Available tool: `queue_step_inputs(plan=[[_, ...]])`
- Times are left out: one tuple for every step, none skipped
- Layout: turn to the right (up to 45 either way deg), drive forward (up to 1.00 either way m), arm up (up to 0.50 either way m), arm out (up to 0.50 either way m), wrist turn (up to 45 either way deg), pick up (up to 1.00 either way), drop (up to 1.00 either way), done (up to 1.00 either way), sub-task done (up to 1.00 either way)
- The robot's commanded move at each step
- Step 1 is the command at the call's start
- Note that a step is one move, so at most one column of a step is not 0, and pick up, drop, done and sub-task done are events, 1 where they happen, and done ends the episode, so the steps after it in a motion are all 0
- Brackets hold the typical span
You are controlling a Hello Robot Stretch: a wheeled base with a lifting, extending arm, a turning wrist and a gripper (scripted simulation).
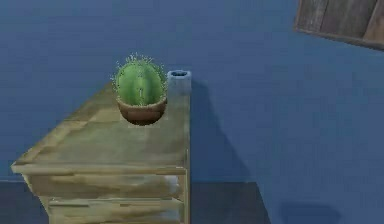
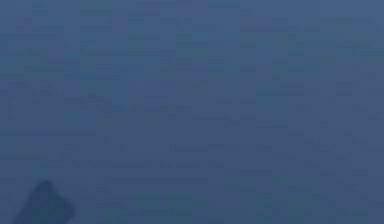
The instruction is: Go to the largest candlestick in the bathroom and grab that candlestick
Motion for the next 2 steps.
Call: queue_step_inputs(plan=[[-45.0,0.0,0.0,0.0,0.0,0.0,0.0,0.0,0.0],[-45.0,0.0,0.0,0.0,0.0,0.0,0.0,0.0,0.0]])
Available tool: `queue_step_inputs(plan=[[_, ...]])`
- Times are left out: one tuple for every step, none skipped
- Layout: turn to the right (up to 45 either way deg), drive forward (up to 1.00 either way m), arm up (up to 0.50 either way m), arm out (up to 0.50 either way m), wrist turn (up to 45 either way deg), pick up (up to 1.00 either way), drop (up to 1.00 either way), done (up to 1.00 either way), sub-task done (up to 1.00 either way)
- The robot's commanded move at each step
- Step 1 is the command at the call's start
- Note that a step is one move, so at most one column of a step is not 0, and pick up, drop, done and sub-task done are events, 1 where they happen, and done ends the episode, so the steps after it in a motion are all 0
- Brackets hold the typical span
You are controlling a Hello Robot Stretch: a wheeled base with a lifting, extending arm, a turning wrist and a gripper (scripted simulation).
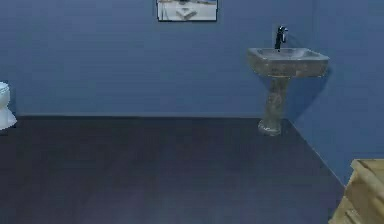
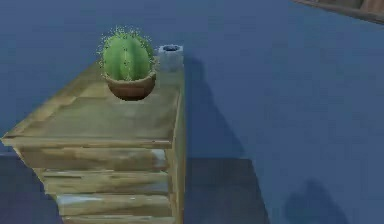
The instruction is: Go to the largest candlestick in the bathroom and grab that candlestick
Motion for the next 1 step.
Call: queue_step_inputs(plan=[[-45.0,0.0,0.0,0.0,0.0,0.0,0.0,0.0,0.0]])
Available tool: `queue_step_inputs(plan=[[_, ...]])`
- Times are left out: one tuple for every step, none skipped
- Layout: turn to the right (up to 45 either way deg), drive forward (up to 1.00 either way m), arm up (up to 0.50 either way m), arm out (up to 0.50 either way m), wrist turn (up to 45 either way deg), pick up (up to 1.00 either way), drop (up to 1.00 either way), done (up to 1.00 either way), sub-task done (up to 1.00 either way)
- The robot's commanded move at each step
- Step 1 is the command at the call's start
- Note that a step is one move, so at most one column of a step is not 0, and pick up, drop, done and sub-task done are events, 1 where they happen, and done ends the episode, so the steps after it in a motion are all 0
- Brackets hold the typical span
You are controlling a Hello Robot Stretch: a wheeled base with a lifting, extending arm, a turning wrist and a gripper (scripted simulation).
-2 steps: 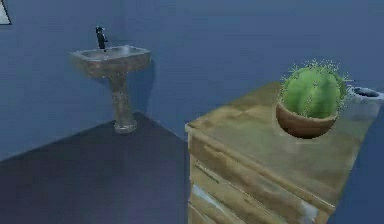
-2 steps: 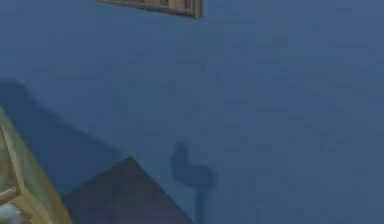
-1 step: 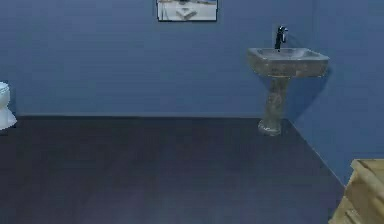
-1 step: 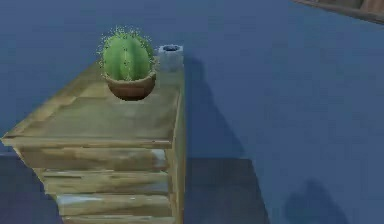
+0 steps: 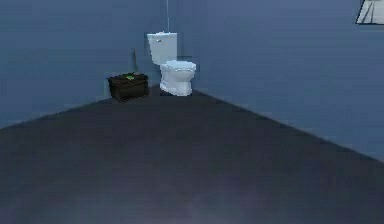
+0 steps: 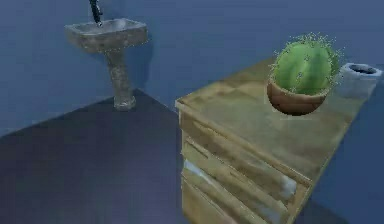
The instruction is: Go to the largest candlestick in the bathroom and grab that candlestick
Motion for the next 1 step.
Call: queue_step_inputs(plan=[[-24.0,0.0,0.0,0.0,0.0,0.0,0.0,0.0,0.0]])
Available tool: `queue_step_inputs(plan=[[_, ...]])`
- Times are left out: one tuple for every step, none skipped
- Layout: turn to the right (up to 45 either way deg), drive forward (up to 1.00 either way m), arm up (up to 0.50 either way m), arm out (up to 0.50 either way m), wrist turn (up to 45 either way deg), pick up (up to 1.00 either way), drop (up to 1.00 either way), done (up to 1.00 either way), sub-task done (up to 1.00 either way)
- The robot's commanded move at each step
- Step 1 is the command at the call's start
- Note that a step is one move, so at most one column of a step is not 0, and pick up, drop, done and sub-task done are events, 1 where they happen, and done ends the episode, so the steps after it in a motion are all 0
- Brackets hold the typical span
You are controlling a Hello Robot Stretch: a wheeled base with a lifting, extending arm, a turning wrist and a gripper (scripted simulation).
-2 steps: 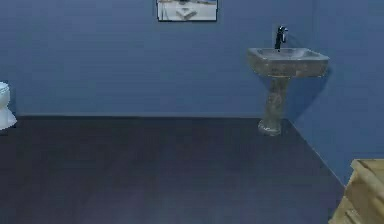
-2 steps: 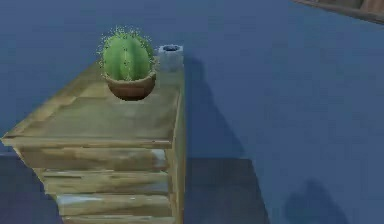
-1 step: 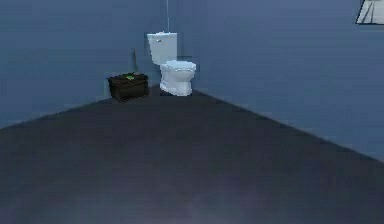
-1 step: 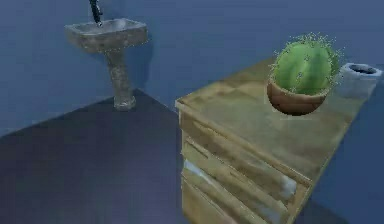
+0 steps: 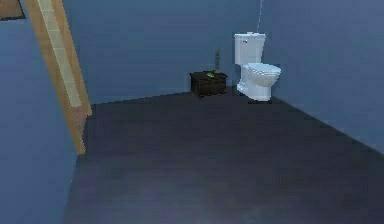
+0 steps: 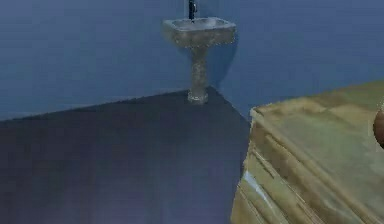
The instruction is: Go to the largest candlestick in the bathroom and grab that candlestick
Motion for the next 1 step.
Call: queue_step_inputs(plan=[[0.0,1.0,0.0,0.0,0.0,0.0,0.0,0.0,0.0]])
